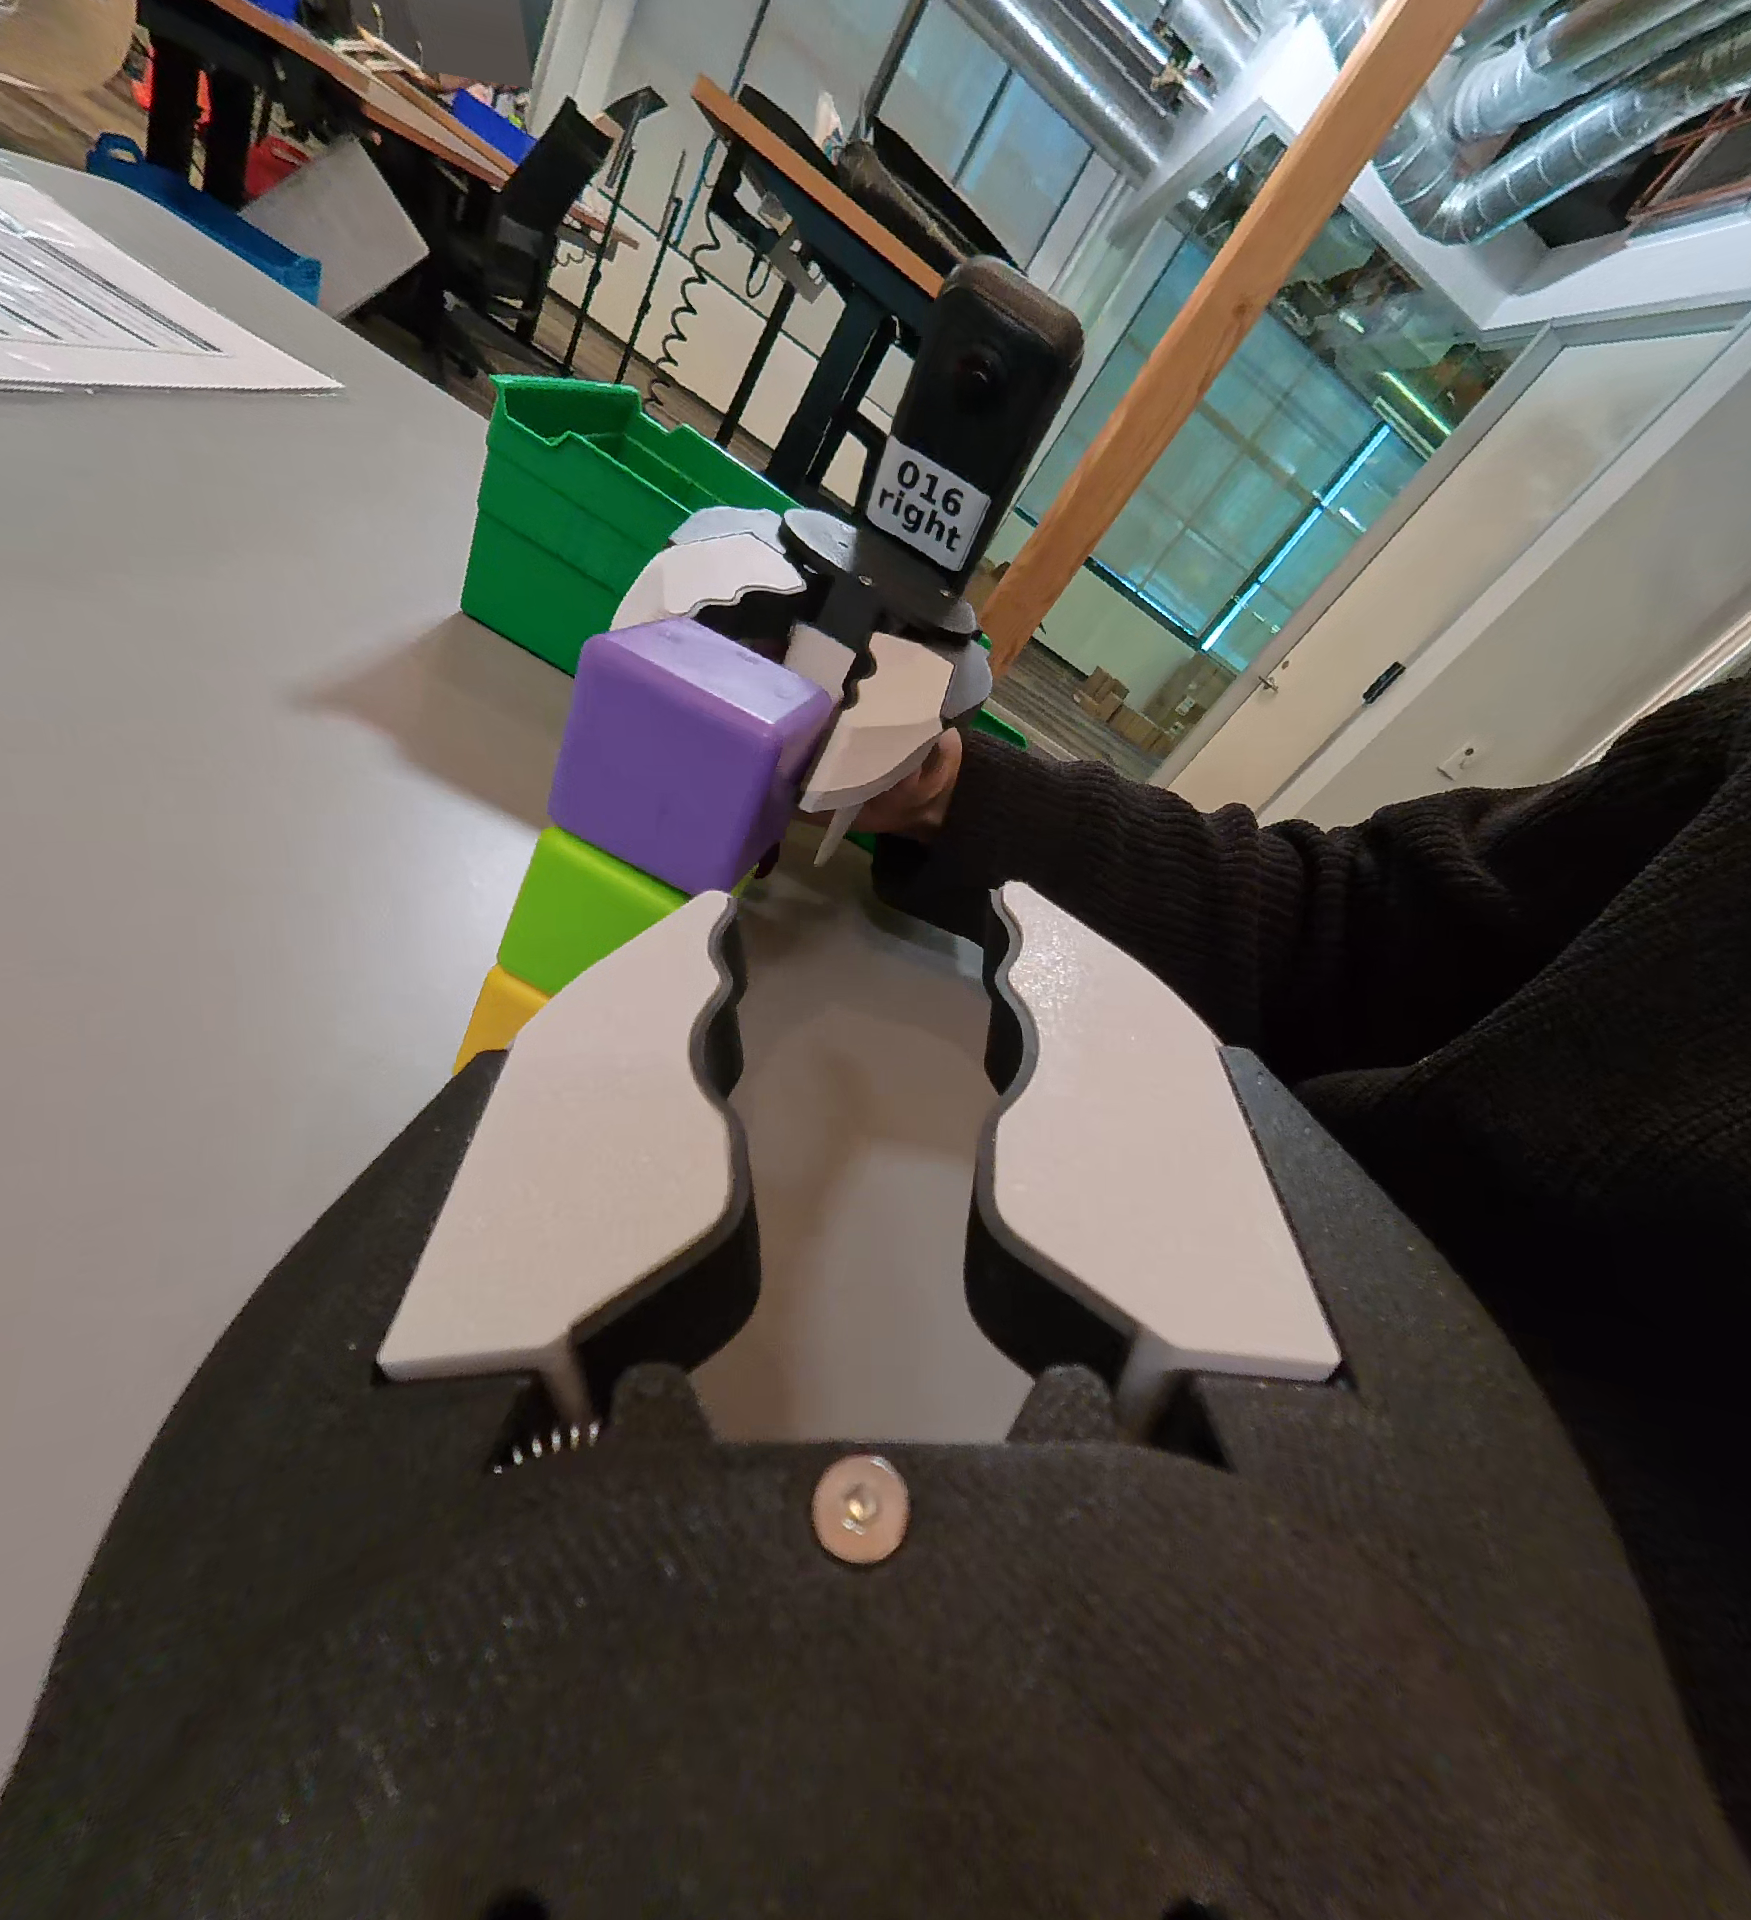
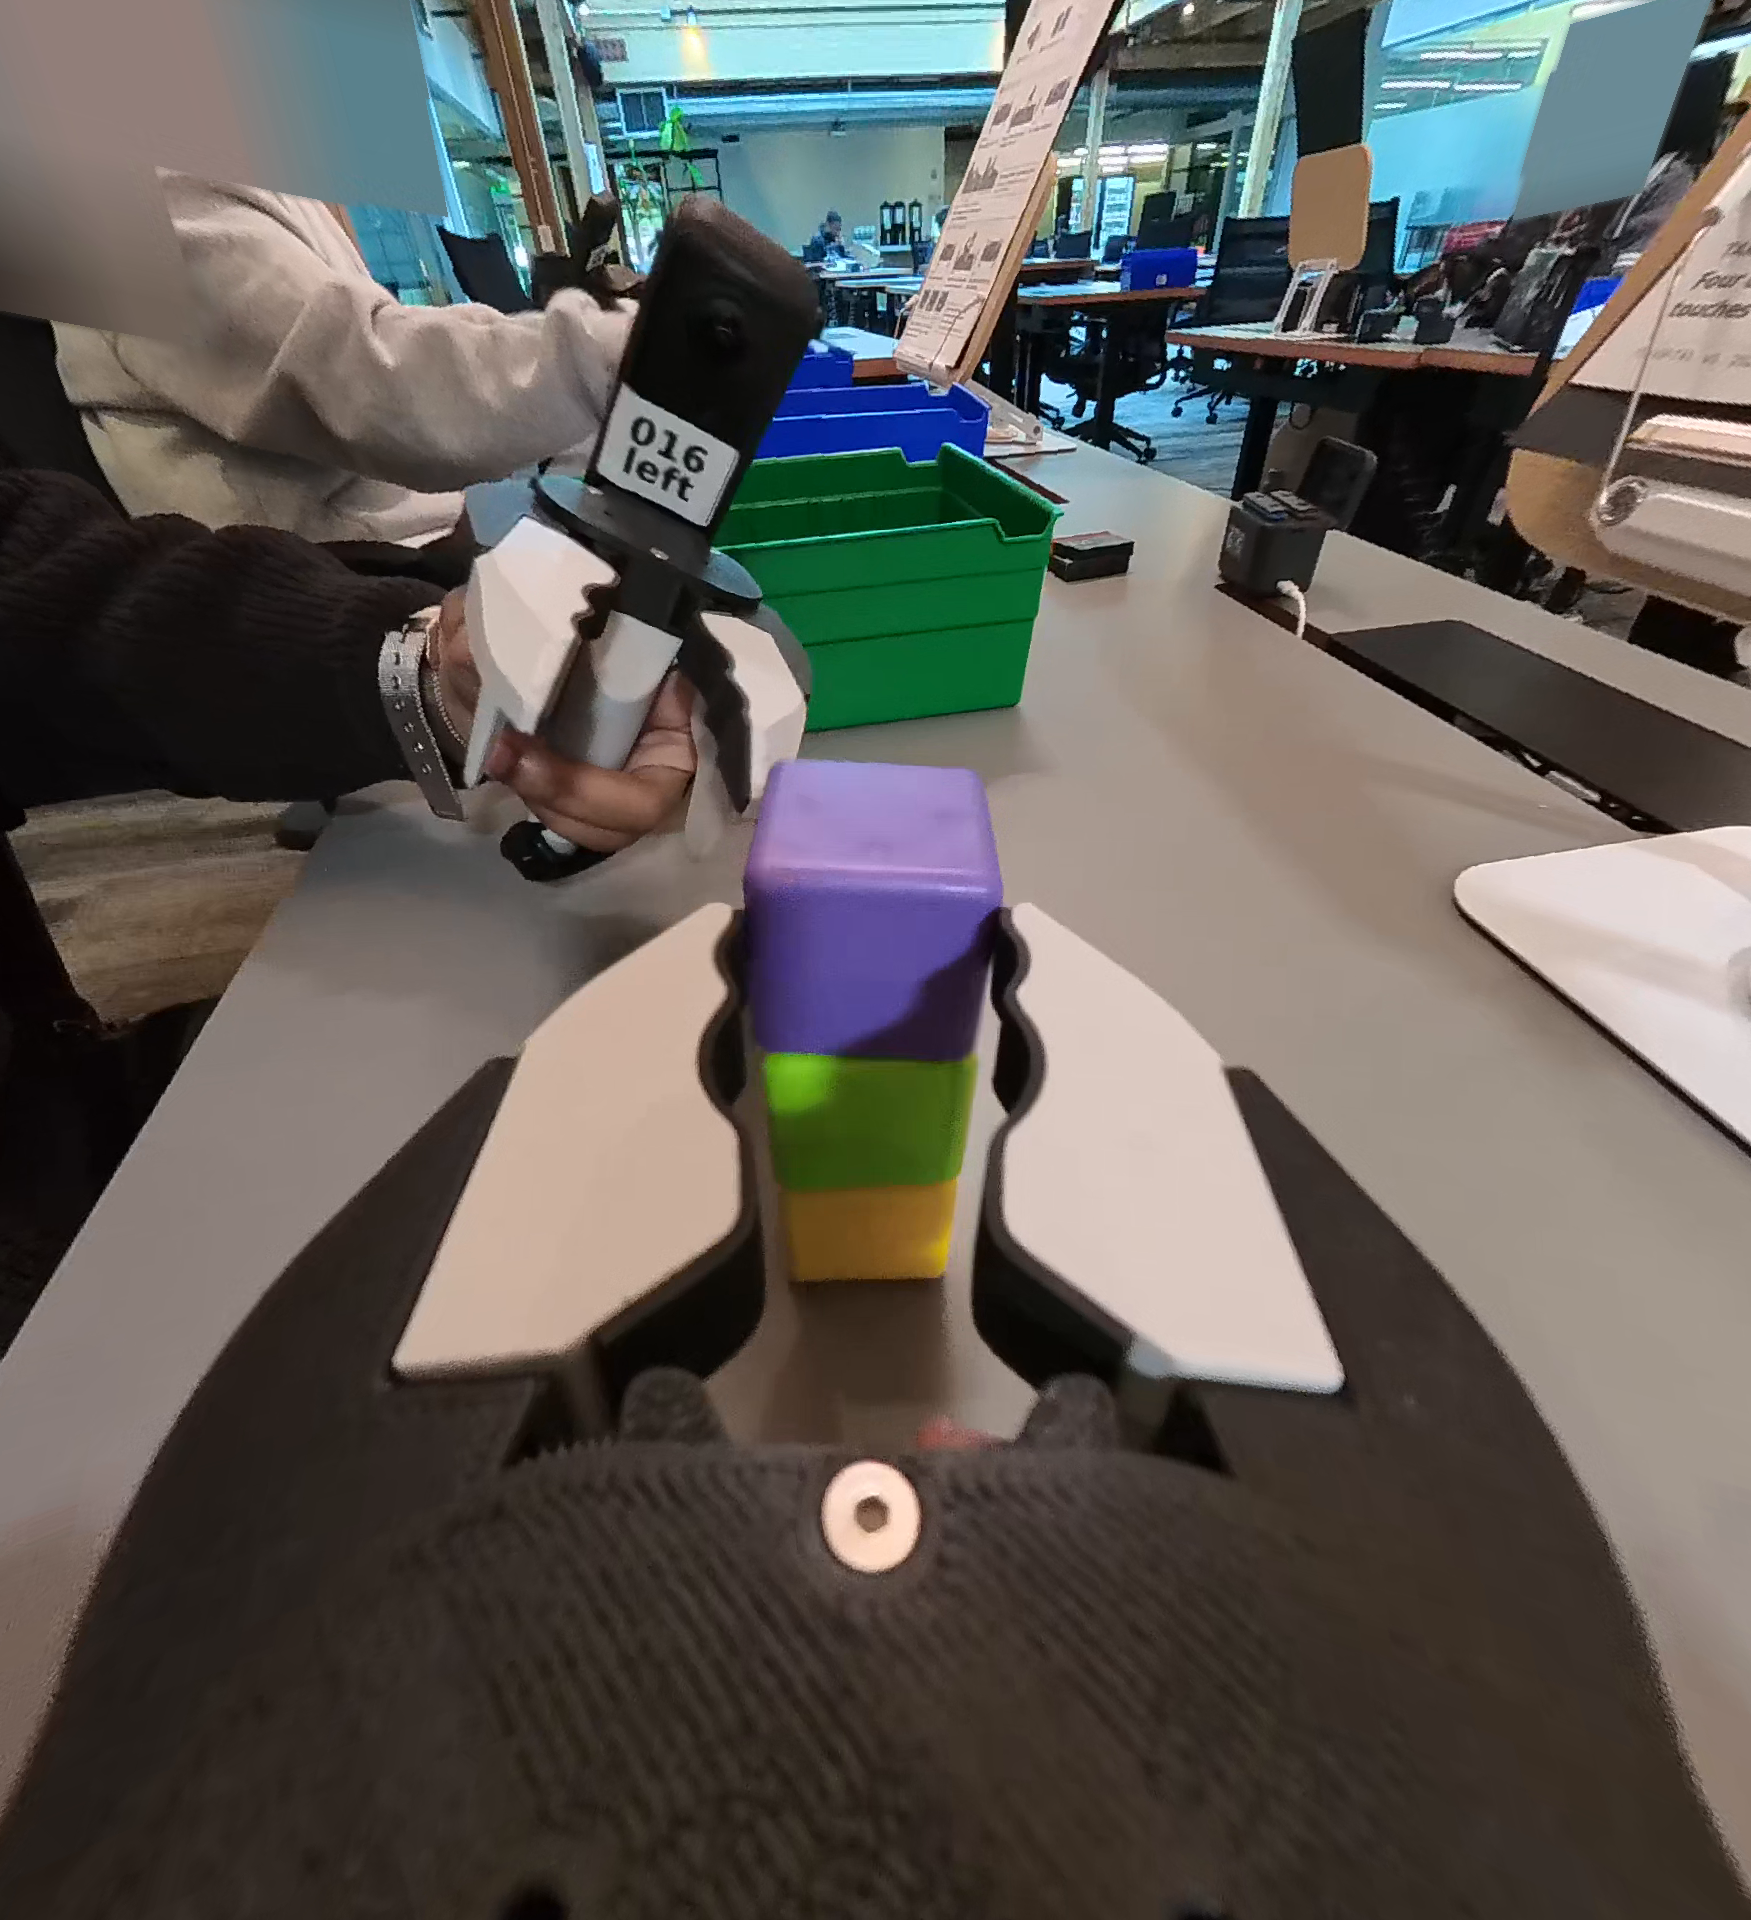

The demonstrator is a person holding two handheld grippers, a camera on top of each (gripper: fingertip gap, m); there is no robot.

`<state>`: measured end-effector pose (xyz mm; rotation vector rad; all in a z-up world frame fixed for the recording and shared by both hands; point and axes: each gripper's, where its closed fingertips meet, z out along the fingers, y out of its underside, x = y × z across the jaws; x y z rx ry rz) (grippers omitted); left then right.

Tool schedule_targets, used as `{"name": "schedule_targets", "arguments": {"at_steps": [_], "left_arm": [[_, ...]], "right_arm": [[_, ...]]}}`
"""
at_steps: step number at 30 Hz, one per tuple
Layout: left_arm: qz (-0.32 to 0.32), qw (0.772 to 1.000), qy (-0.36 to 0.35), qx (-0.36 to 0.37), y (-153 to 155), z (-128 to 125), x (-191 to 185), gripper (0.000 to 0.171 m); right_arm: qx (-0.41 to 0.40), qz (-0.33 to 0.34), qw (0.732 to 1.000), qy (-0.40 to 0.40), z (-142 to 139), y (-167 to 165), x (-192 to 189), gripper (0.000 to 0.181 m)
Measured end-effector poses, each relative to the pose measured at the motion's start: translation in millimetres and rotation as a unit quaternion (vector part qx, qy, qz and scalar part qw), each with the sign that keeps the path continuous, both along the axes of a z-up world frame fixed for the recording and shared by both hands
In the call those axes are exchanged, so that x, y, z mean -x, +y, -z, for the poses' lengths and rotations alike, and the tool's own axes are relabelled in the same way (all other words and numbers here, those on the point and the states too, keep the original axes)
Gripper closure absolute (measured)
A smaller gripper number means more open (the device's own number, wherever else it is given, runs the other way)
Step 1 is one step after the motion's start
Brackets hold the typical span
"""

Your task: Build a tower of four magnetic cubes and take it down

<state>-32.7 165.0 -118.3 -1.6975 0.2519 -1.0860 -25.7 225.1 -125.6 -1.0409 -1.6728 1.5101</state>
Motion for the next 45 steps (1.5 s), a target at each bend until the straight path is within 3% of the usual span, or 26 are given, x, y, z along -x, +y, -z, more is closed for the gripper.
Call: {"name": "schedule_targets", "arguments": {"at_steps": [7,13,18,21,23,27,32,37,45], "left_arm": [[0.003,1.000,0.002,0.003,-0.2,1.8,-1.4,0.128],[0.004,1.000,0.009,0.008,0.5,5.7,-3.1,0.128],[0.002,1.000,0.023,0.008,1.3,8.7,-5.5,0.128],[-0.010,0.999,0.039,0.003,3.6,10.8,-5.7,0.128],[-0.025,0.998,0.059,-0.002,6.5,12.9,-4.6,0.128],[-0.052,0.993,0.106,-0.018,10.6,17.7,-3.0,0.128],[-0.065,0.989,0.128,-0.027,13.5,19.7,-6.5,0.128],[-0.083,0.984,0.153,-0.032,18.3,20.7,-12.0,0.128],[-0.082,0.978,0.189,-0.038,19.5,27.0,-23.6,0.128]], "right_arm": [[-0.035,0.012,0.999,0.000,-0.4,-5.0,-0.5,0.135],[-0.011,0.036,0.999,0.029,-24.0,-3.8,-2.7,0.116],[0.015,0.096,0.993,0.069,-51.6,4.9,-14.0,0.110],[0.017,0.131,0.989,0.061,-54.7,1.2,-13.3,0.103],[0.022,0.162,0.985,0.050,-50.8,-2.6,-13.4,0.098],[0.015,0.242,0.970,0.034,-35.5,-3.3,-23.9,0.116],[-0.019,0.296,0.955,-0.004,-16.5,-1.2,-31.6,0.121],[-0.097,0.308,0.945,-0.059,10.5,3.3,-28.2,0.129],[-0.138,0.308,0.934,-0.115,38.0,3.1,-24.7,0.135]]}}
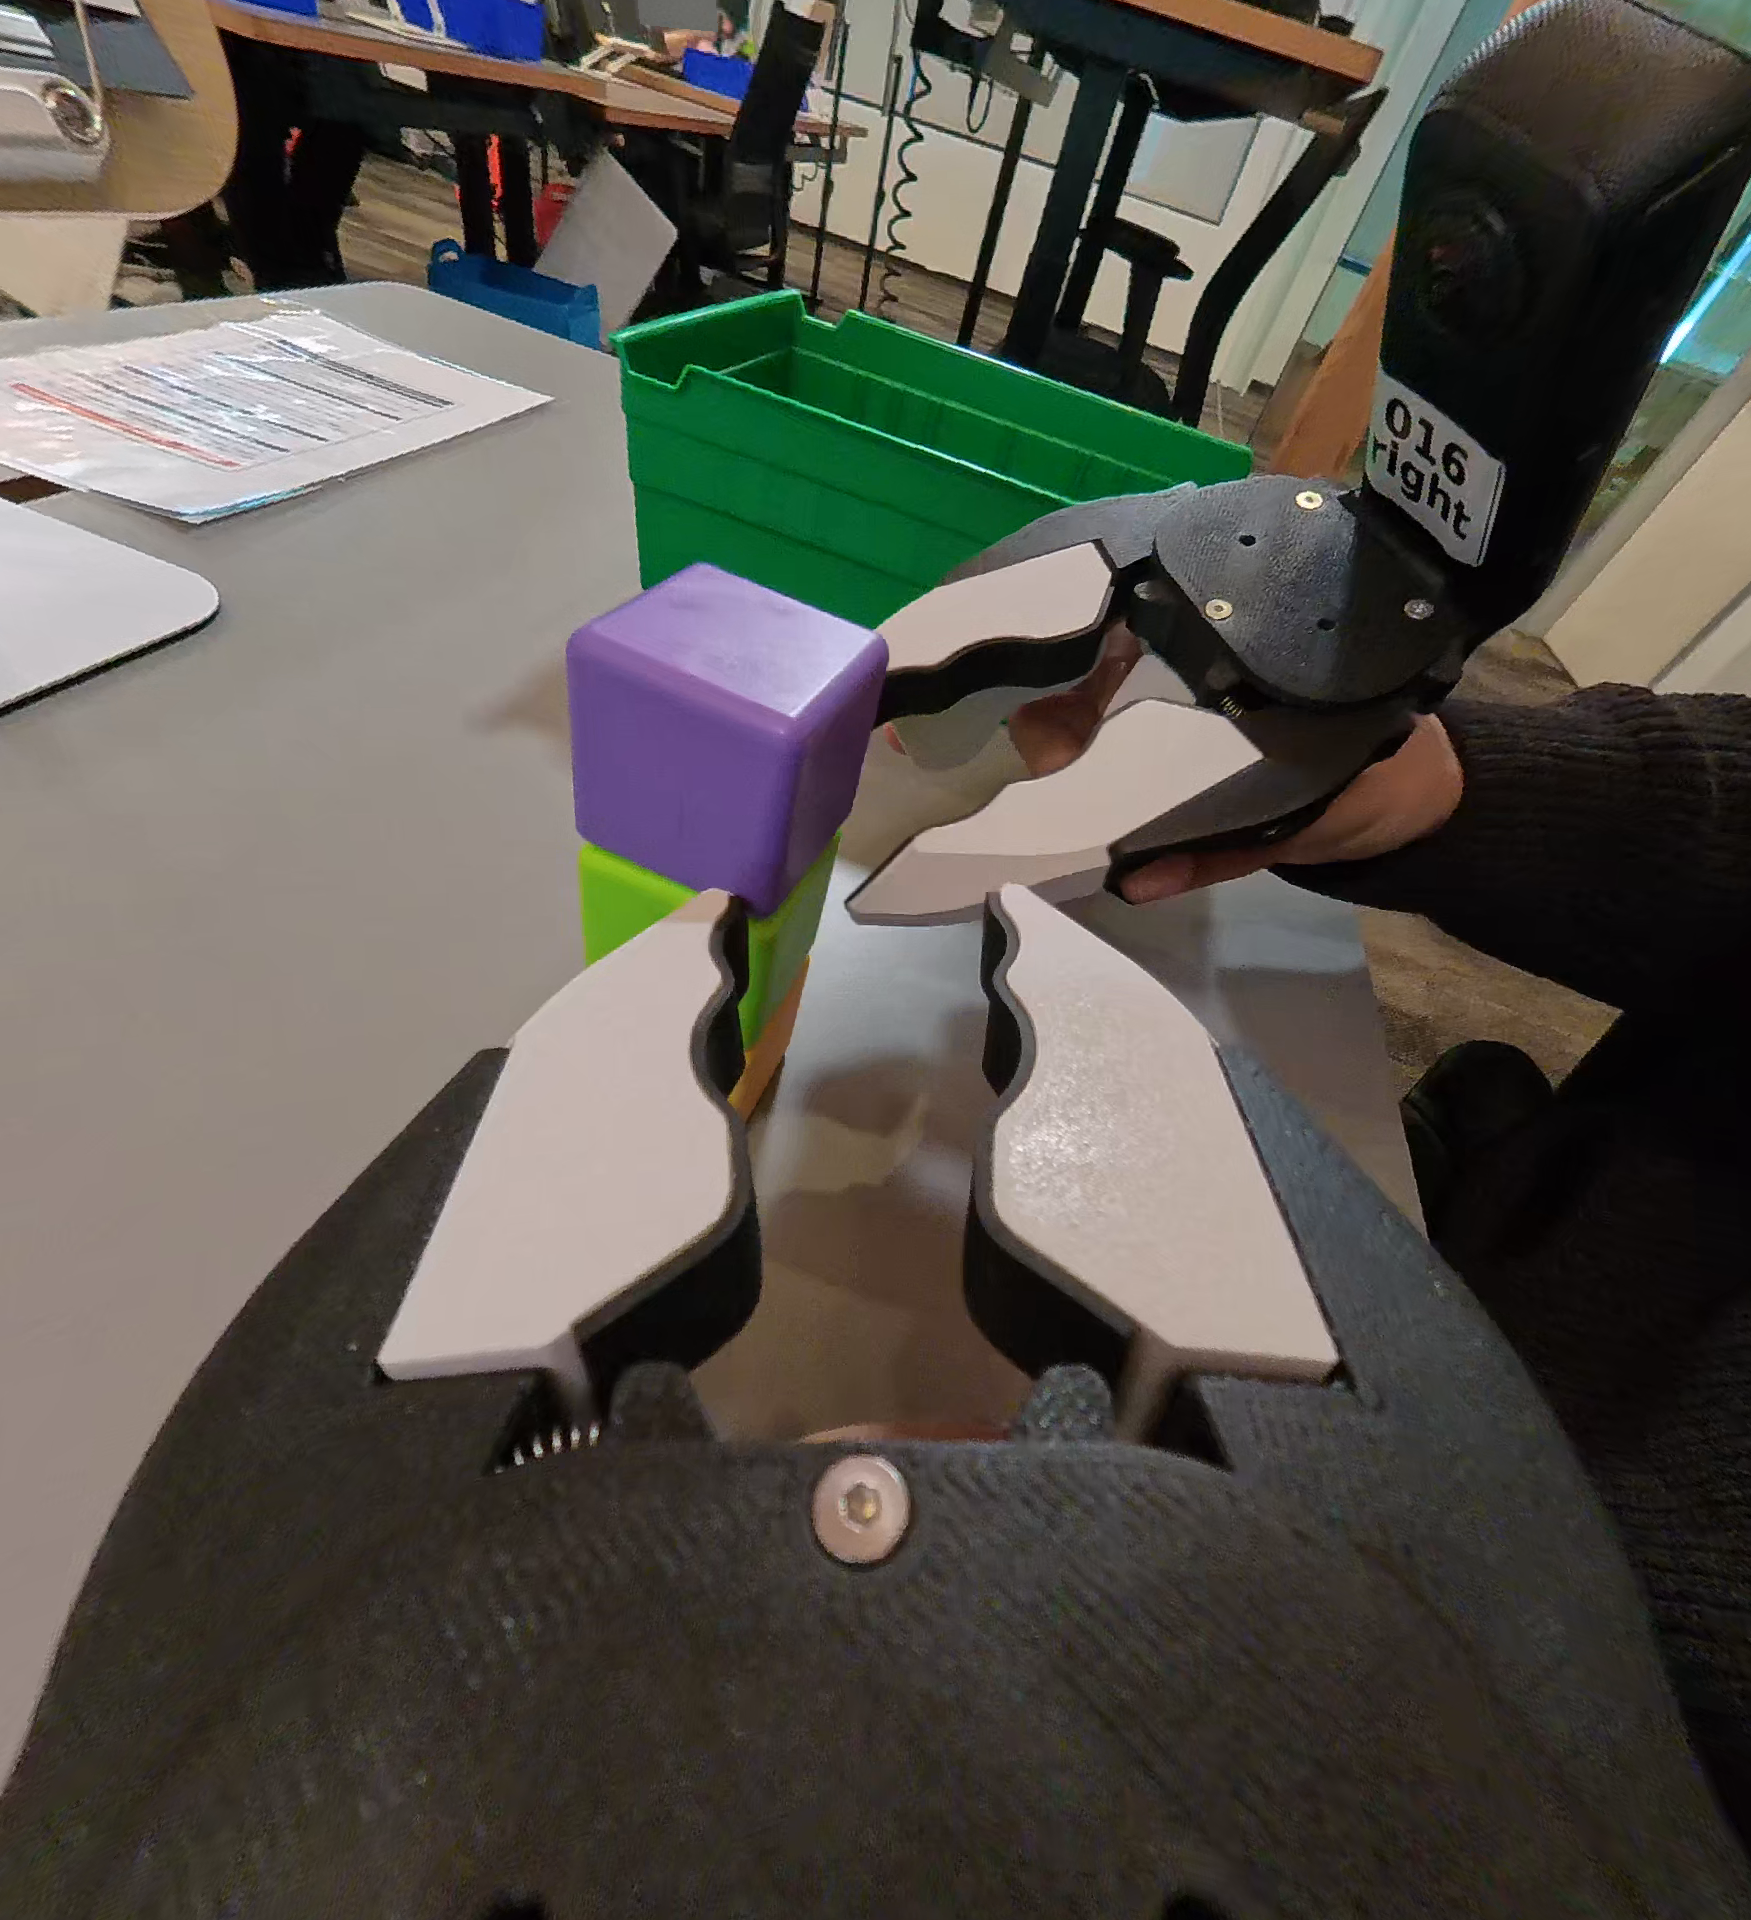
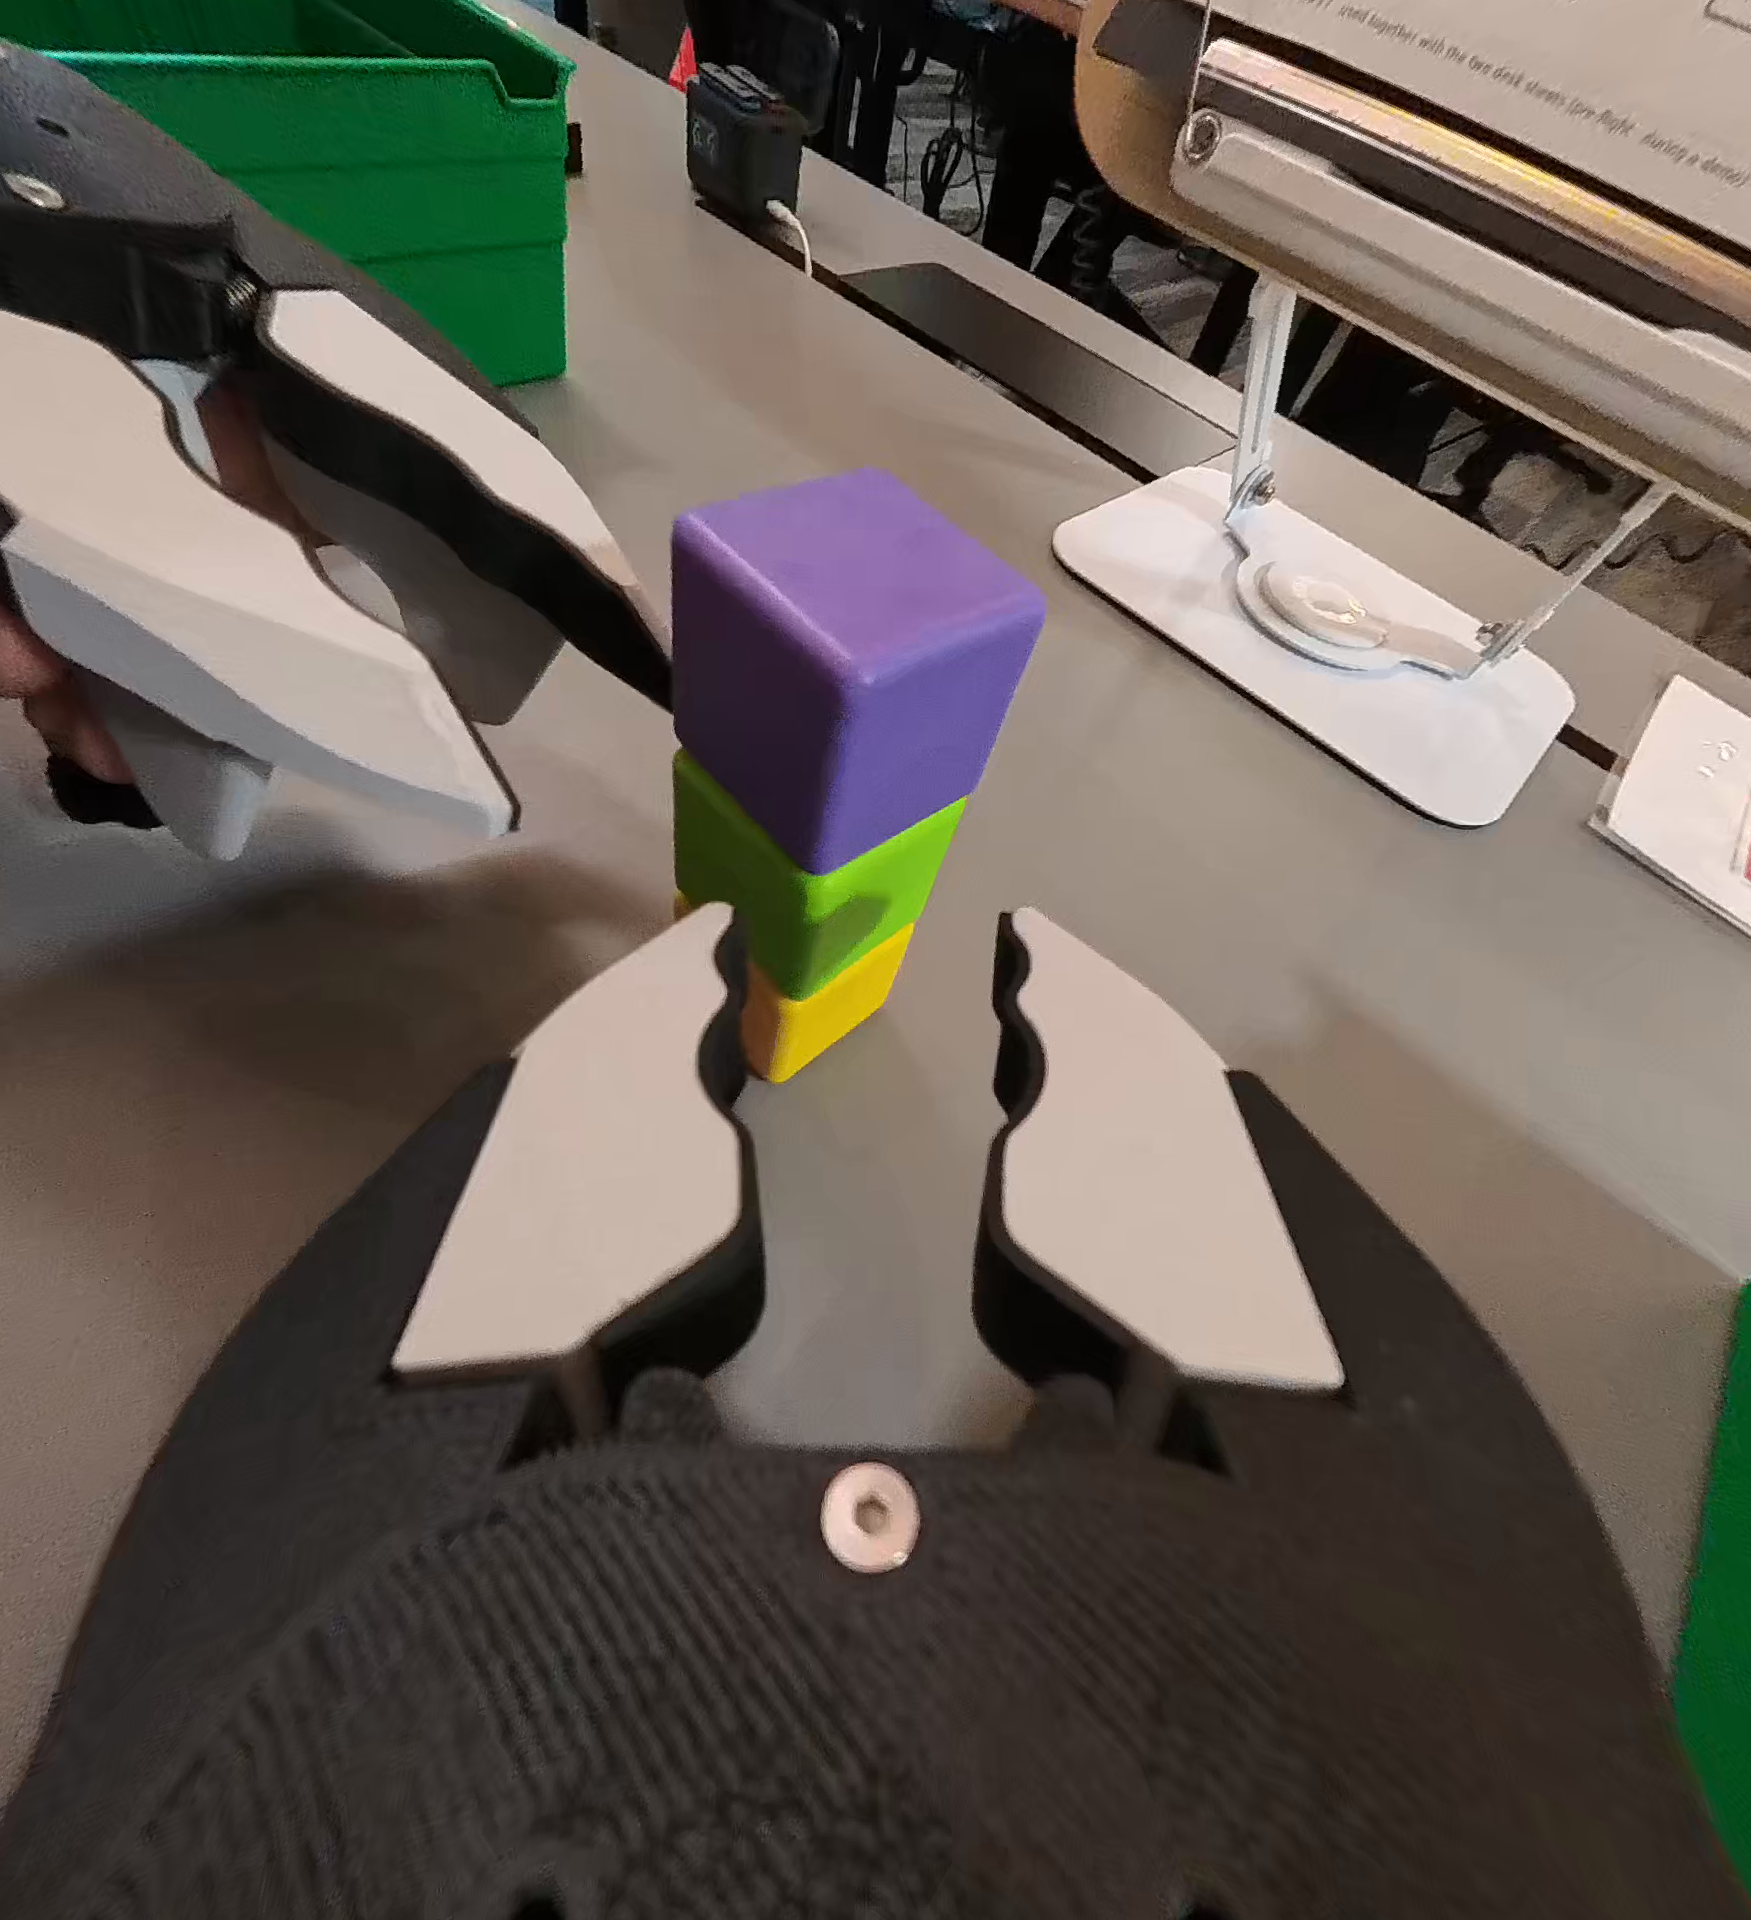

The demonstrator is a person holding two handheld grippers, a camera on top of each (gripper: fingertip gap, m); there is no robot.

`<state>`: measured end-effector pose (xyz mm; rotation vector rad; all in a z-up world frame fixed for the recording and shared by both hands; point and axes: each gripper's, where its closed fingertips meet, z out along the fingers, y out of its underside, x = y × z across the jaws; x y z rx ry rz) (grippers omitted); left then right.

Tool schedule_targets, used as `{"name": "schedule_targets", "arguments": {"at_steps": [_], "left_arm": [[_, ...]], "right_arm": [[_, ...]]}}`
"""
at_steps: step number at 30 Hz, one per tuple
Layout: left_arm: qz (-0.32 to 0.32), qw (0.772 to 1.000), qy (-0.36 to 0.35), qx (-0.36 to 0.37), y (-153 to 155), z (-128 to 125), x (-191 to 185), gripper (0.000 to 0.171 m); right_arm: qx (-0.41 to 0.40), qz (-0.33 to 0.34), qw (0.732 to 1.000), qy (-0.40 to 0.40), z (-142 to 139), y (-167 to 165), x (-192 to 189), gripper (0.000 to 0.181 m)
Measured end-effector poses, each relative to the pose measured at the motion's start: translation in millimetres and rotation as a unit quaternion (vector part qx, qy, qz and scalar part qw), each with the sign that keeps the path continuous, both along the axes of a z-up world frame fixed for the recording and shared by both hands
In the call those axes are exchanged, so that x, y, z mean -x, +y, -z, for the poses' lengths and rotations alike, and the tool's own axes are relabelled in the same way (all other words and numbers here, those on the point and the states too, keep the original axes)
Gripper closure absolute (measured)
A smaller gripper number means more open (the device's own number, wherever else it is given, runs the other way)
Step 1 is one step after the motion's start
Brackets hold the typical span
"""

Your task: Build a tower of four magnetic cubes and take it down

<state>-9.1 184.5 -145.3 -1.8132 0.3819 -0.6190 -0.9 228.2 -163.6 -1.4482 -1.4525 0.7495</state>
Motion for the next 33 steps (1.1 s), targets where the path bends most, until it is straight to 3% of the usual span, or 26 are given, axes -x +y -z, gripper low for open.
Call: {"name": "schedule_targets", "arguments": {"at_steps": [16,28,33], "left_arm": [[-0.009,1.000,-0.027,0.002,0.8,-2.9,7.5,0.128],[-0.046,0.999,0.012,0.023,7.5,13.8,17.4,0.128],[-0.073,0.997,0.029,0.022,12.4,19.6,25.3,0.105]], "right_arm": [[0.004,-0.010,1.000,0.030,-11.5,-3.1,0.1,0.145],[0.006,-0.008,0.999,0.050,-18.4,0.6,-2.4,0.151],[0.014,-0.011,0.998,0.057,-18.5,0.7,-2.0,0.148]]}}
